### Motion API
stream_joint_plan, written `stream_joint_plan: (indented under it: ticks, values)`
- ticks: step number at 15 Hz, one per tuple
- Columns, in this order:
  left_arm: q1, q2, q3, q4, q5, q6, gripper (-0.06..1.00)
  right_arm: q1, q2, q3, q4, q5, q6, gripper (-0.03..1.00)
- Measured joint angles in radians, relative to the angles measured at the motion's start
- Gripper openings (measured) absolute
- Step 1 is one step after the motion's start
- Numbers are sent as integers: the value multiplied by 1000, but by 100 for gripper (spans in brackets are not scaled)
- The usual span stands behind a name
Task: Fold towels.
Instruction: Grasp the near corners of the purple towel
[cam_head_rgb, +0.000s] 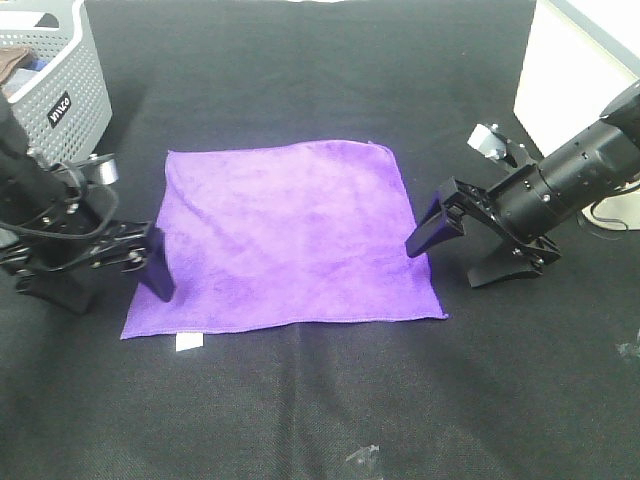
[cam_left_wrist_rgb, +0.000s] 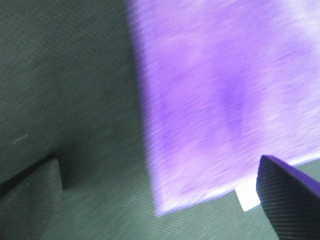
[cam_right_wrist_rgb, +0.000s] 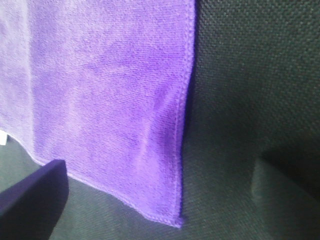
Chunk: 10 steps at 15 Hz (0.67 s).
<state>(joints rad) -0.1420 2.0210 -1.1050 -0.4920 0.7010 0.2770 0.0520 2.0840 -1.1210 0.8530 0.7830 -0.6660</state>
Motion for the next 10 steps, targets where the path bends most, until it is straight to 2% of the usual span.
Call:
stream_joint_plan:
  ticks: [4, 8, 10]
  values:
    - [-75, 36, -35, -84, -47, 31, 99, 1, 30, -2, 97, 21, -7, 93]
    - [-170, 91, -122, -153, -45, 35, 99, 134, 36, -6, 119, -43, -25, 87]
    - [-186, 96, -129, -183, -49, 35, 99, 179, 36, -6, 115, -76, -26, 83]
